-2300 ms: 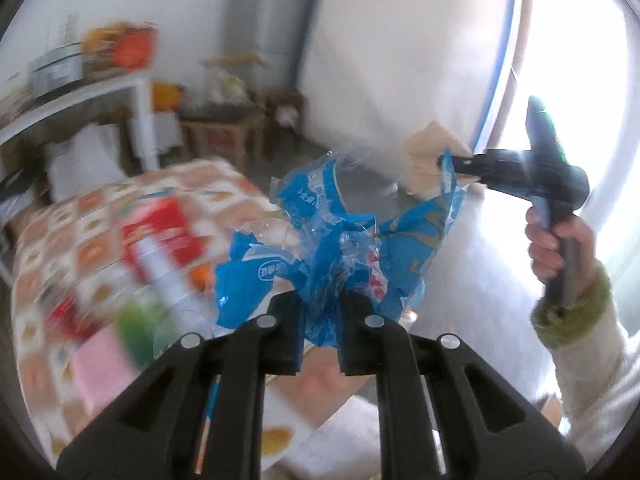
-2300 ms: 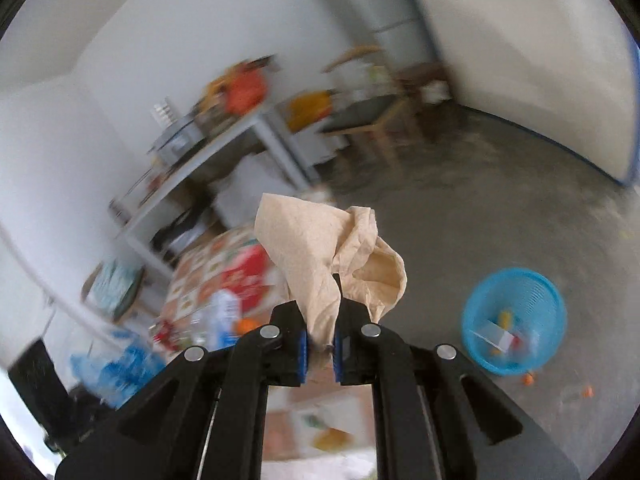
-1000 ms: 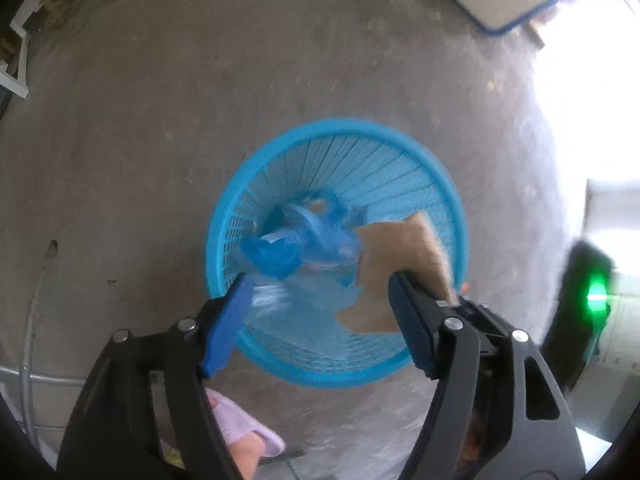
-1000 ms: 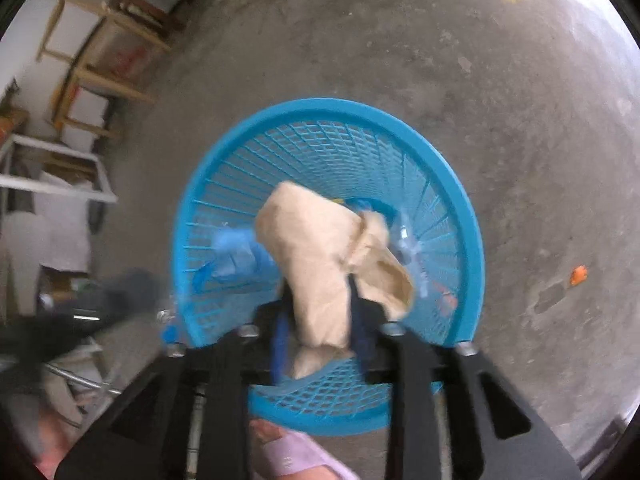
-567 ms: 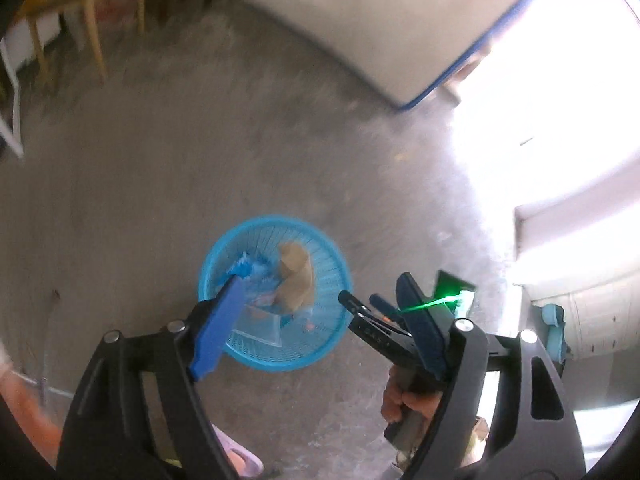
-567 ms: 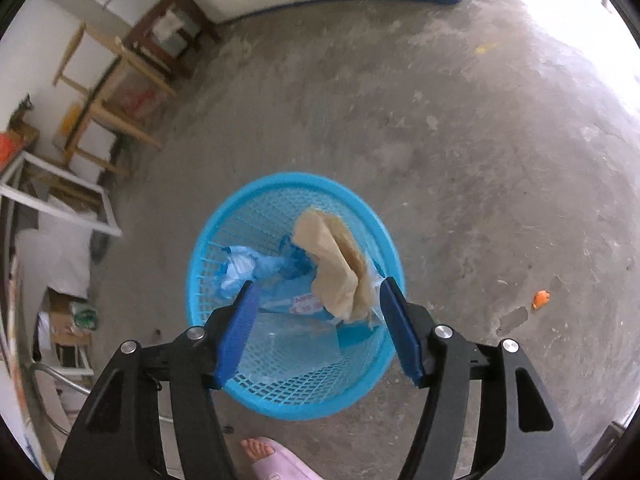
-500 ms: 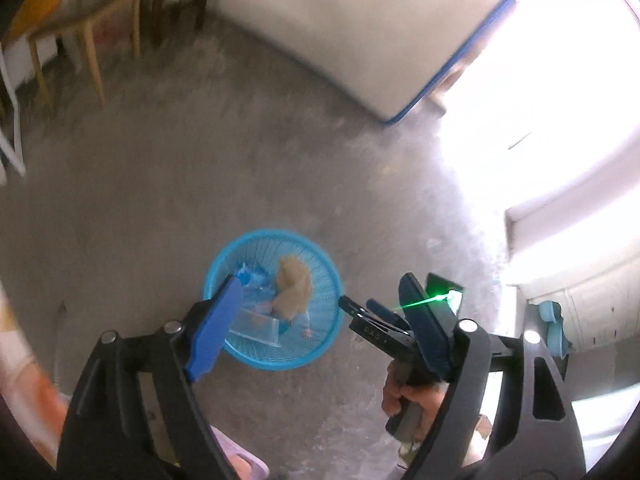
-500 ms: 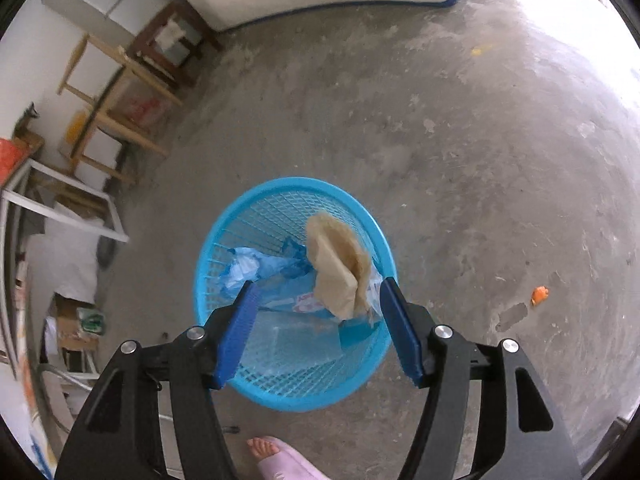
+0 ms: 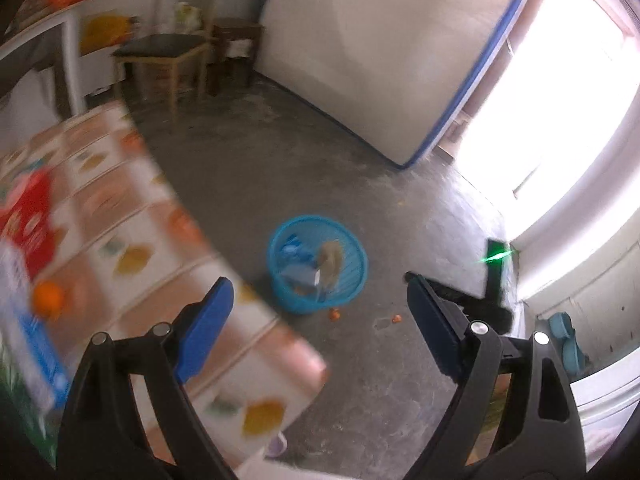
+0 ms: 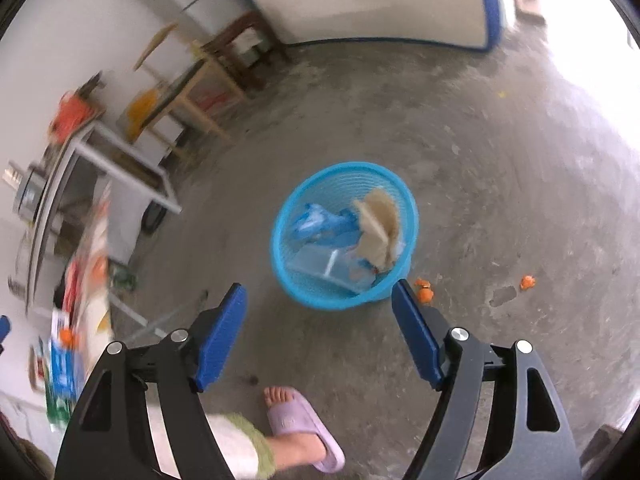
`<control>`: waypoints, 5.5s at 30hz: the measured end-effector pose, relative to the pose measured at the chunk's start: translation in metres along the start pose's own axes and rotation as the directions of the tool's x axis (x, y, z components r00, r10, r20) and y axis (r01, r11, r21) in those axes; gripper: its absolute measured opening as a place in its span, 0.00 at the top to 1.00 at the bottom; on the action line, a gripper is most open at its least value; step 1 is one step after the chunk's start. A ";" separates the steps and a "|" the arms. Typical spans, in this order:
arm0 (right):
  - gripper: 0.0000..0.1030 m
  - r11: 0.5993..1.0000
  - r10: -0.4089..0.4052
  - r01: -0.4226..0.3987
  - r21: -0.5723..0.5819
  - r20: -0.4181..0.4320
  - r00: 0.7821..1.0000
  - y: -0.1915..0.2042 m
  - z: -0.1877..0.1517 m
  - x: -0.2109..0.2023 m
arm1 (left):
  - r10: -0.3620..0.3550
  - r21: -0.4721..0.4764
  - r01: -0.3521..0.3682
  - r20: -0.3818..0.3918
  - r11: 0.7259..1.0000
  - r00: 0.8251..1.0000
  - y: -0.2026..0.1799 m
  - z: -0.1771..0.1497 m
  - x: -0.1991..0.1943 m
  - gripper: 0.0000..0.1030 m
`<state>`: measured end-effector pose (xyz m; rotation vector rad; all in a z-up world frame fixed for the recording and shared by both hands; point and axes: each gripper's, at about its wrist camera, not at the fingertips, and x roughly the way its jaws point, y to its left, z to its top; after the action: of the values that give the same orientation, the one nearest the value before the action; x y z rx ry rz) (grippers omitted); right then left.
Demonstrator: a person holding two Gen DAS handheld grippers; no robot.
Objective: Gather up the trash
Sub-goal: 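Swing both open tools back toward the table, then close the left tool on the pink sponge and lift it, then grasp the red can by its rim with right tool while left holds the sponge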
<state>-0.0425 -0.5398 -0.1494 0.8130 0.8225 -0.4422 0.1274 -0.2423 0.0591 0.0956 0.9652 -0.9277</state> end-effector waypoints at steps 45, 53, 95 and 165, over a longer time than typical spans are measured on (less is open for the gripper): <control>0.06 0.624 0.237 -0.371 -0.688 -0.286 0.929 0.431 -0.137 -0.008 | 0.156 -0.292 -0.091 0.208 0.952 0.966 0.364 -0.153 -0.149 0.17; 0.06 0.639 0.232 -0.375 -0.672 -0.296 0.927 0.430 -0.132 -0.004 | 0.134 -0.195 -0.105 0.143 0.975 0.981 0.336 -0.166 -0.144 0.17; 0.06 0.646 0.251 -0.410 -0.644 -0.328 0.911 0.419 -0.139 -0.004 | 0.280 0.364 -0.248 -0.036 0.898 0.959 0.264 -0.176 -0.129 0.11; 0.06 0.472 0.267 -0.508 -0.721 -0.432 0.861 0.534 -0.180 -0.054 | 0.546 -0.361 -0.508 0.004 0.782 0.838 0.266 -0.223 -0.147 0.23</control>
<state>0.1770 -0.0637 0.0648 0.1328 0.9257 0.4984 0.1359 0.1189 -0.0493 0.0124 0.9175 -0.2284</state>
